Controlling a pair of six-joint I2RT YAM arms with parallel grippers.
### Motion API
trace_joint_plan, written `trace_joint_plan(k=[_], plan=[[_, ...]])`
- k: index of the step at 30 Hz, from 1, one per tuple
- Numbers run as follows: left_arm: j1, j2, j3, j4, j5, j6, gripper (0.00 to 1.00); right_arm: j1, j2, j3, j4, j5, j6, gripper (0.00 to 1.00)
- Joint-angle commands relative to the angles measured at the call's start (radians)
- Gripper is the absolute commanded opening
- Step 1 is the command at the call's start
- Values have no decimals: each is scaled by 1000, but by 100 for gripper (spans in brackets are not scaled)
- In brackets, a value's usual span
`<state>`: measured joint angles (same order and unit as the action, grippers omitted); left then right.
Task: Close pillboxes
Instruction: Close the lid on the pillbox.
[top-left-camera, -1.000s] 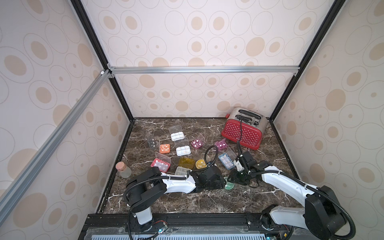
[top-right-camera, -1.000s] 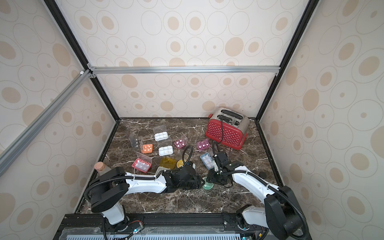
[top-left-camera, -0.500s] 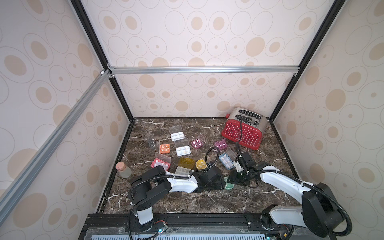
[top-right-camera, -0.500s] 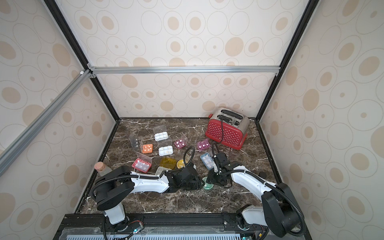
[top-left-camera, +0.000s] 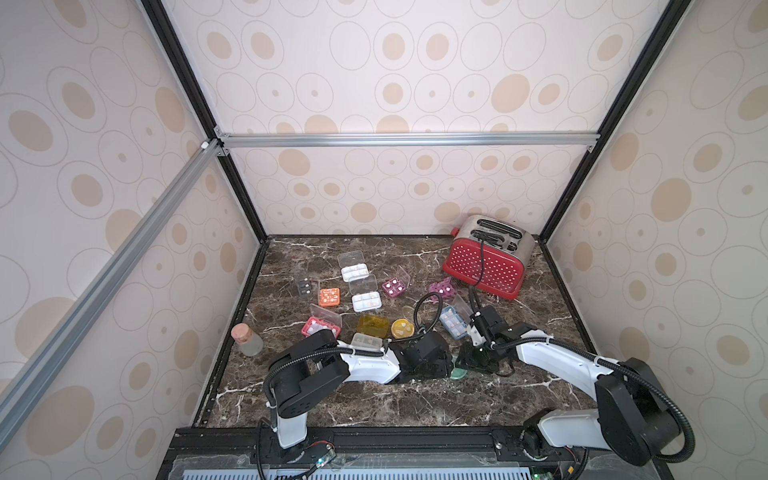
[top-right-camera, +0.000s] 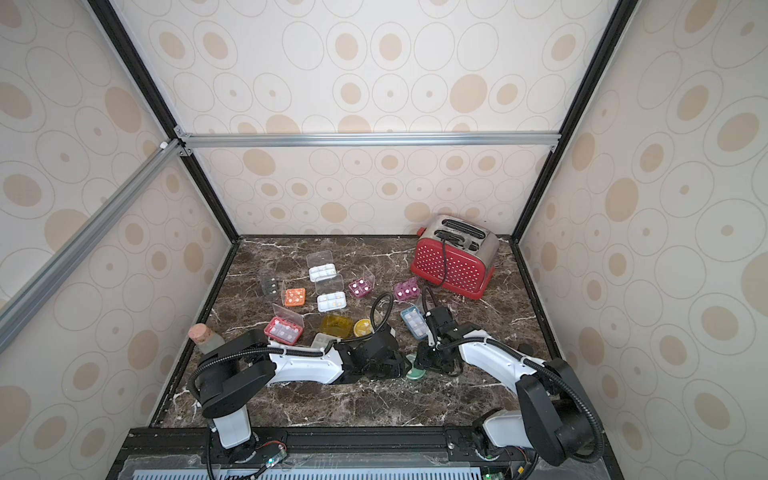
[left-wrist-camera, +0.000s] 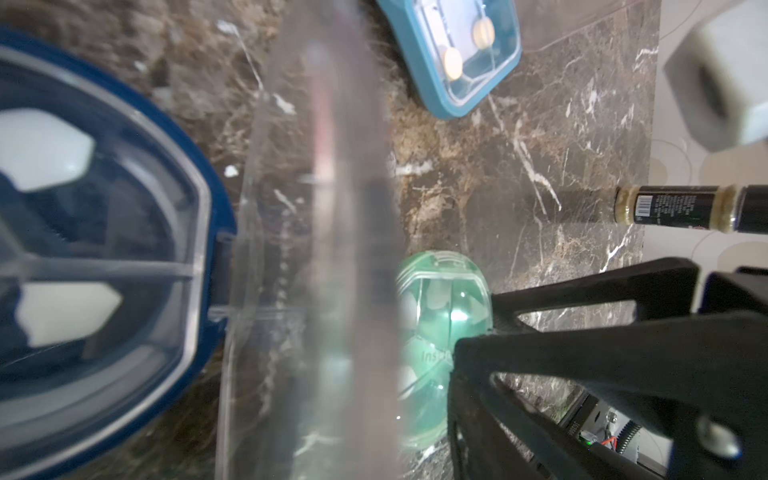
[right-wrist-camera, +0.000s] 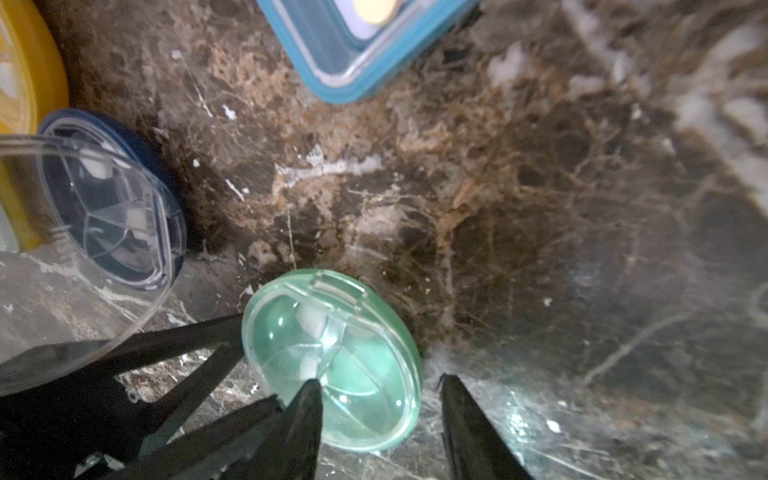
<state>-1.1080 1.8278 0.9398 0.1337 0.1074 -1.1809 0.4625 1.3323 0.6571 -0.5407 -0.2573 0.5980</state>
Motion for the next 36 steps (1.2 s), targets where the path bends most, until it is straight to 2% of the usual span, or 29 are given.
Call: trace_joint_plan(k=[1, 9, 25, 32, 36], plan=[[2, 40, 22, -15, -2, 0, 48, -1, 11, -8, -15, 18, 3, 49], [0, 54, 40, -45, 7, 5, 49, 4, 27, -5, -19, 20, -3, 48], [7, 97, 51, -63, 50, 7, 39, 9, 72, -15, -2, 36, 14, 43], [6, 103, 26, -27, 67, -9, 40, 11, 82, -17, -4, 37, 21, 42], [6, 38, 10, -32, 45, 9, 47, 10, 33, 27, -56, 39, 6, 44]])
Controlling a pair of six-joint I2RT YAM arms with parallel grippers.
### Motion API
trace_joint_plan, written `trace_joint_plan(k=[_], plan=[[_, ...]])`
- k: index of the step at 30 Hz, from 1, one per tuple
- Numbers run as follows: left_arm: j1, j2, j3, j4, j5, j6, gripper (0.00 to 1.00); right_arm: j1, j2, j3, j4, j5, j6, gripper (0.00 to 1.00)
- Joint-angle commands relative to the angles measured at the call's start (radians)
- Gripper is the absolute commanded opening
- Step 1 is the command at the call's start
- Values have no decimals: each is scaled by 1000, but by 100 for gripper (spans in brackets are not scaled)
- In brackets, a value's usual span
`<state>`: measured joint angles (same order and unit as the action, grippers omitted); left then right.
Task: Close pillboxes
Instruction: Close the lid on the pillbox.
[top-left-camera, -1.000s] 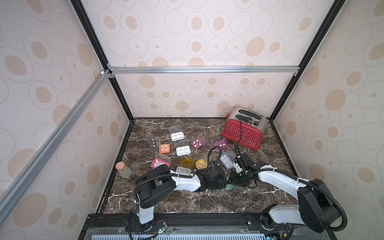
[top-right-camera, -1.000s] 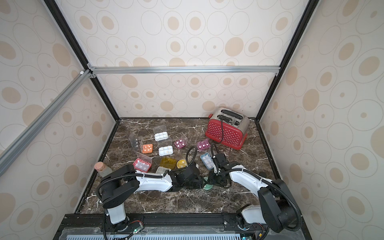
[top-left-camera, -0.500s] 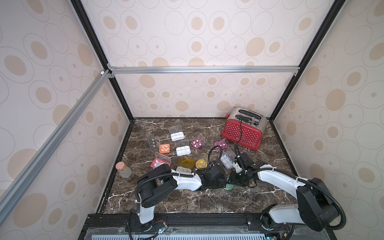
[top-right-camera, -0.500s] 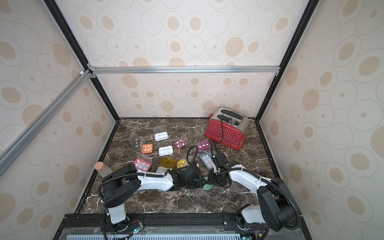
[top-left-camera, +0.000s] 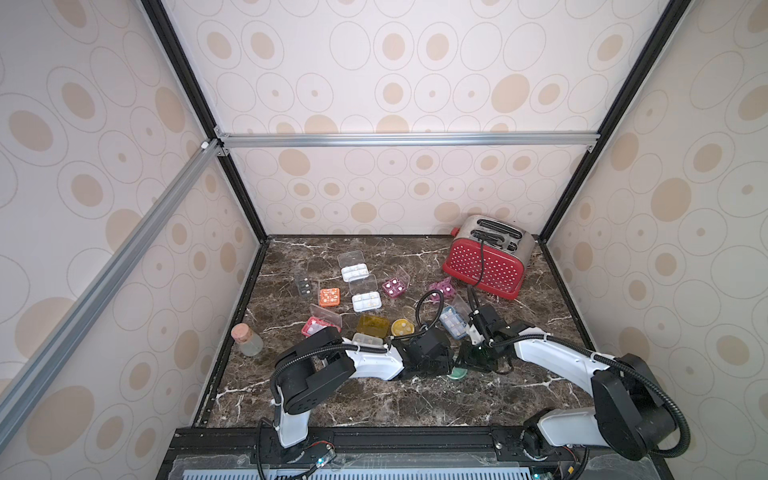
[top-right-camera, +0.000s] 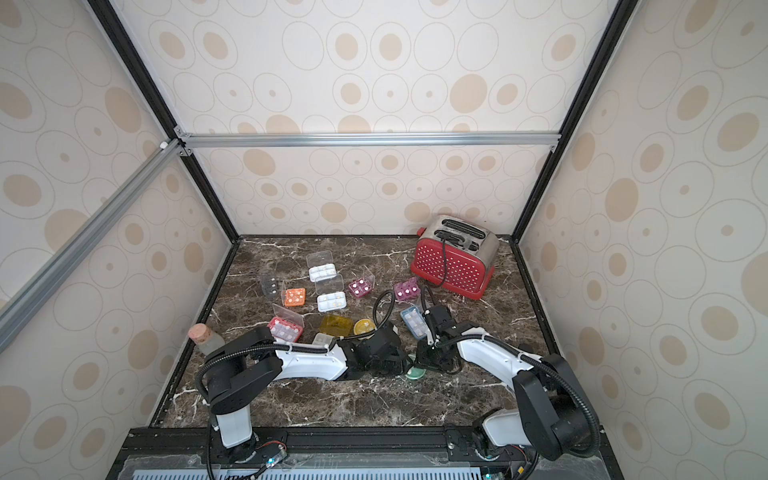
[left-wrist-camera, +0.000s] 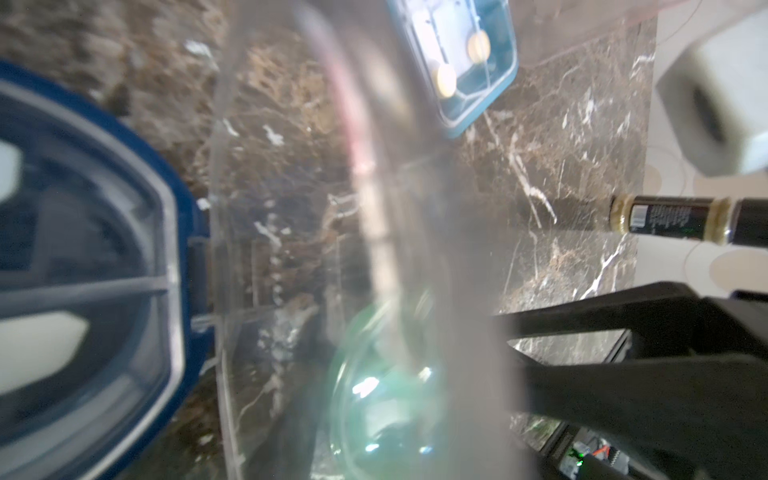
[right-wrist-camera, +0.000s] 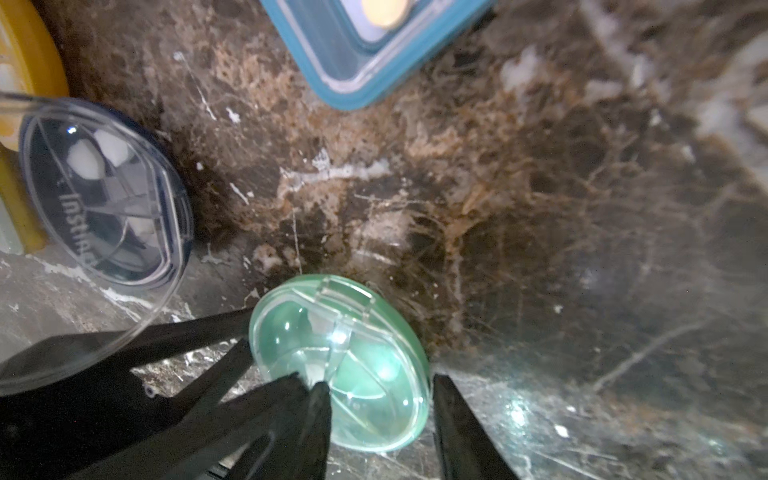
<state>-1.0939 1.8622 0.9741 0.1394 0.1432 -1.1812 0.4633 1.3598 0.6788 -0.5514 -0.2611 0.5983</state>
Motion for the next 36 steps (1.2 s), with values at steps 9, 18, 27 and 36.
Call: trace_joint_plan(k=[9, 18, 27, 36], plan=[[-28, -169, 41, -132, 1, 131, 59, 8, -108, 139, -215, 81, -46, 48], [-16, -377, 5, -352, -93, 197, 60, 64, -73, 242, -225, 106, -72, 41], [119, -513, -206, -294, -77, 160, 58, 176, 83, 393, -194, 103, -84, 36], [196, -502, -244, -271, -74, 201, 57, 214, 170, 480, -197, 100, -84, 33]])
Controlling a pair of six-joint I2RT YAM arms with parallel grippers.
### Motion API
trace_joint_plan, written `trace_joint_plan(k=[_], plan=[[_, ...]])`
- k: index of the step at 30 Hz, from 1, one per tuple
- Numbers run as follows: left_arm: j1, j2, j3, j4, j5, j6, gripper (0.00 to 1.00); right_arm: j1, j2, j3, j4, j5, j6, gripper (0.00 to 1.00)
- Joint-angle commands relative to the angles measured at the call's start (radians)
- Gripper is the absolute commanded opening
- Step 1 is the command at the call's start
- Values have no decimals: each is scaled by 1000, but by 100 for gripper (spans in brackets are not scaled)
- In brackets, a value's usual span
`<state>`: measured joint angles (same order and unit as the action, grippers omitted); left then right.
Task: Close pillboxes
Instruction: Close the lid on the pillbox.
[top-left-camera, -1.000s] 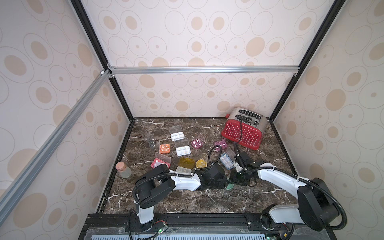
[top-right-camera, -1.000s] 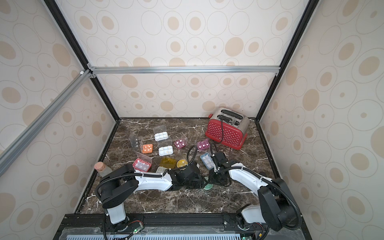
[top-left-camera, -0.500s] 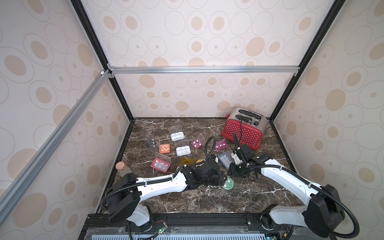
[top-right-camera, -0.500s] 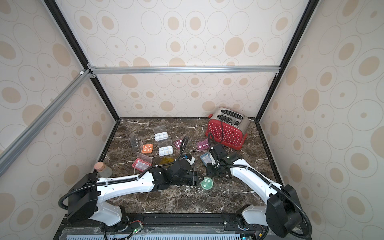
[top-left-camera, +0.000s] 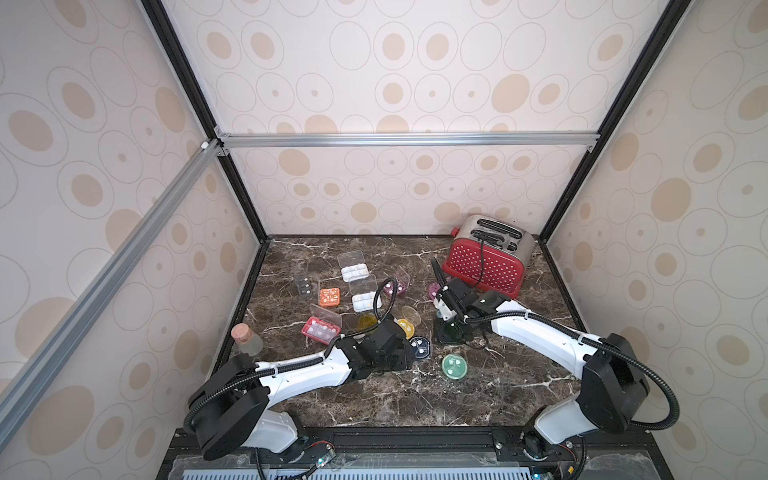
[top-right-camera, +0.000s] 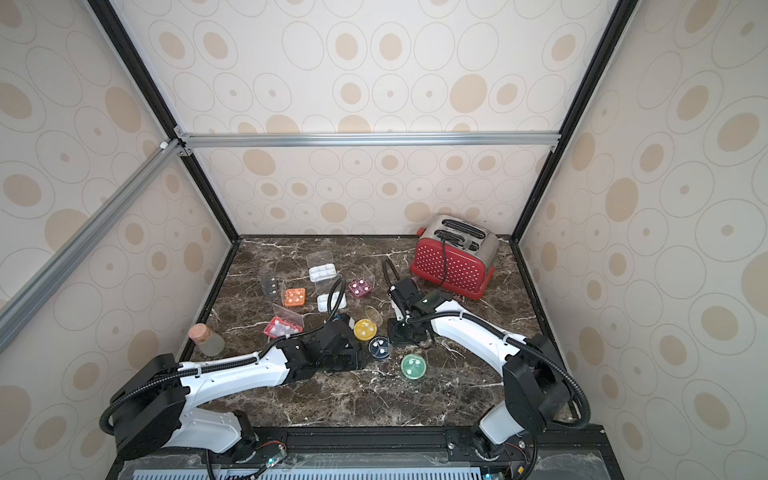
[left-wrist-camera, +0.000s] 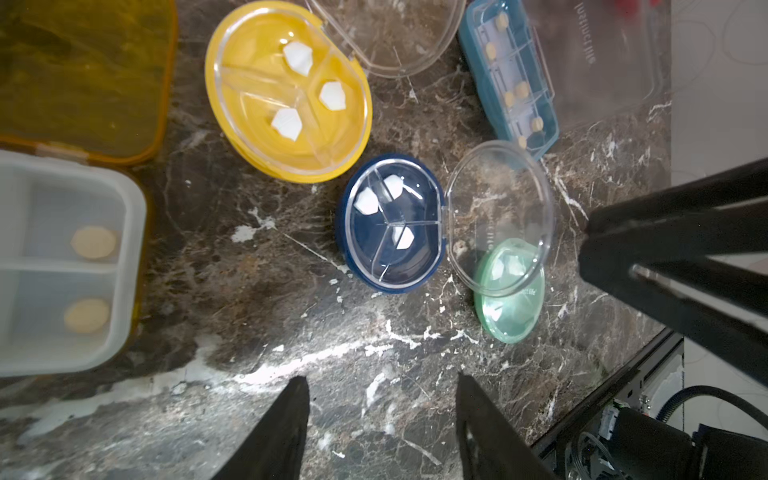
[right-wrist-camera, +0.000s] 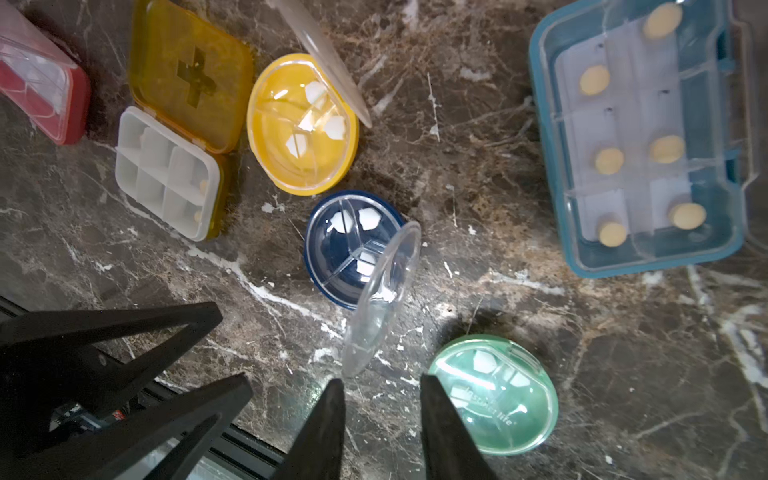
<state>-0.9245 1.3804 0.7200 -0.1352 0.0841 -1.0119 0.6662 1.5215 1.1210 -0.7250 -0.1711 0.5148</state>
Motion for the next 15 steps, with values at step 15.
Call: trace_joint_plan(k=[15], plan=[[60, 111, 33, 60, -3, 65, 49, 24, 43, 30, -2, 13, 6, 26]])
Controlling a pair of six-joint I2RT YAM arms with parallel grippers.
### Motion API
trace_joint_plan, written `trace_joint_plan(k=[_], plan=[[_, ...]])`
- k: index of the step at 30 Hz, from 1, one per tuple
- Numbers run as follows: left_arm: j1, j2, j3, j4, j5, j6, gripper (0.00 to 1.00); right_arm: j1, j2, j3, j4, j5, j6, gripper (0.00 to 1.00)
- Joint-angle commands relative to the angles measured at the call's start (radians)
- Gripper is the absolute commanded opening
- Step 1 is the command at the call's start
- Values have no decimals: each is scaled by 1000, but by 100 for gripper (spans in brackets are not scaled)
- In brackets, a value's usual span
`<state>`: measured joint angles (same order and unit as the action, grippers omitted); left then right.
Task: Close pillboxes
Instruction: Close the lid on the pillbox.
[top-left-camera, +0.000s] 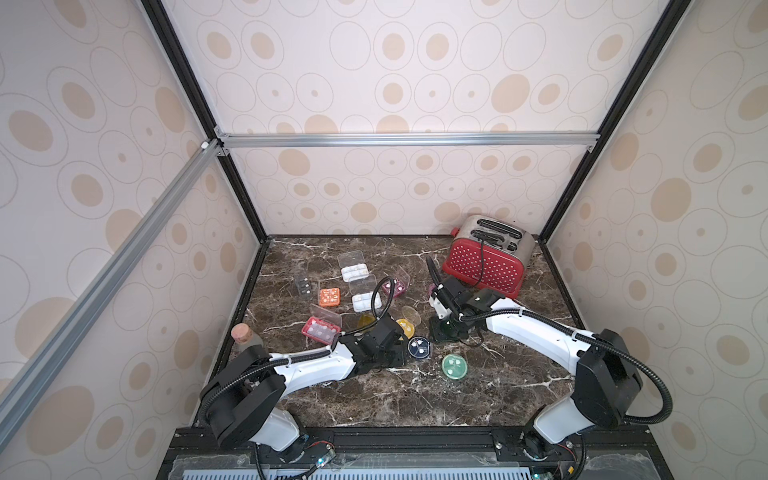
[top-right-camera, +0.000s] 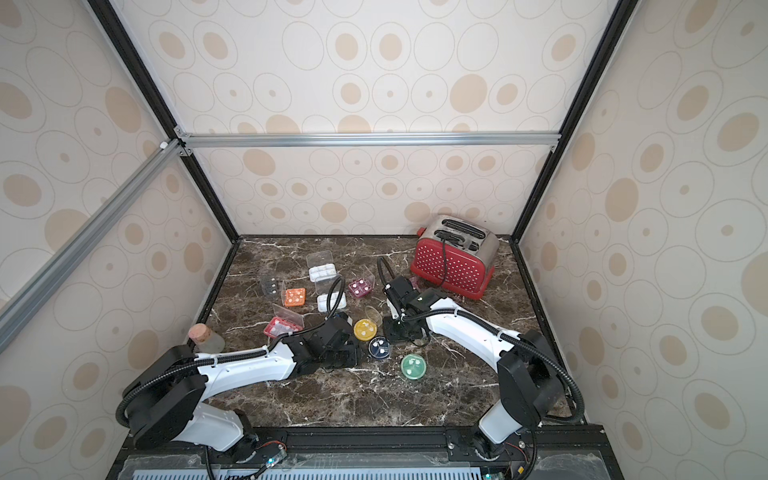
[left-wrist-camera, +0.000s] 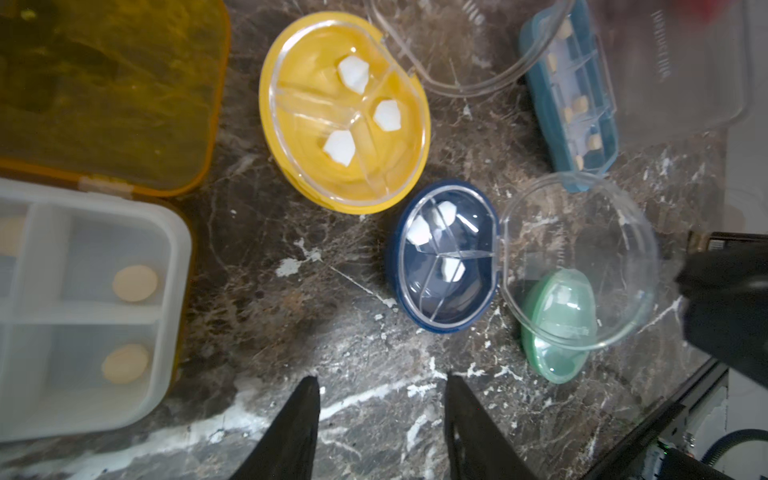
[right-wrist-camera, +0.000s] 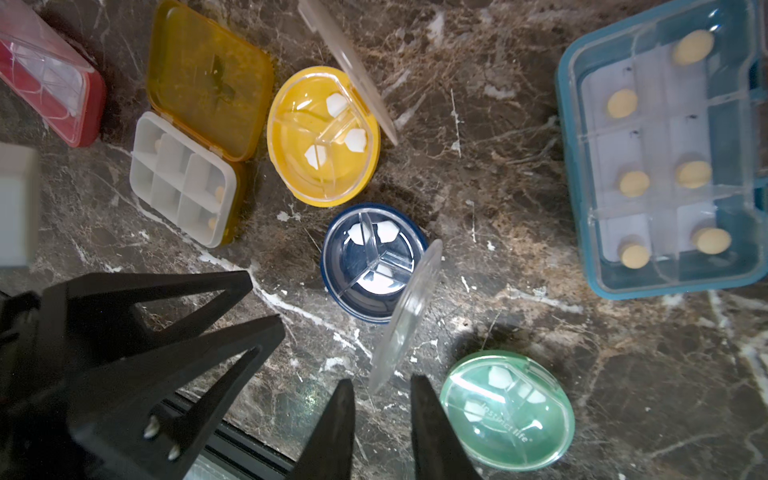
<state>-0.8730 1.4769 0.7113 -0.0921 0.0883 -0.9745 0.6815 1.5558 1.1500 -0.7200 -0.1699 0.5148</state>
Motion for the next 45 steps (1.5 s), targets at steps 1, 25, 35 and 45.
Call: trace_joint_plan(k=[1, 25, 35, 45], plan=[[11, 23, 43, 25, -4, 28, 49, 9, 10, 2, -8, 9, 3, 26], [34, 201, 95, 149, 12, -57, 41, 10, 70, 46, -40, 18, -34, 15], [39, 253, 77, 208, 74, -98, 38, 19, 76, 50, -24, -8, -37, 9], [40, 294, 34, 335, 149, -158, 38, 48, 107, 44, 1, -65, -18, 8]])
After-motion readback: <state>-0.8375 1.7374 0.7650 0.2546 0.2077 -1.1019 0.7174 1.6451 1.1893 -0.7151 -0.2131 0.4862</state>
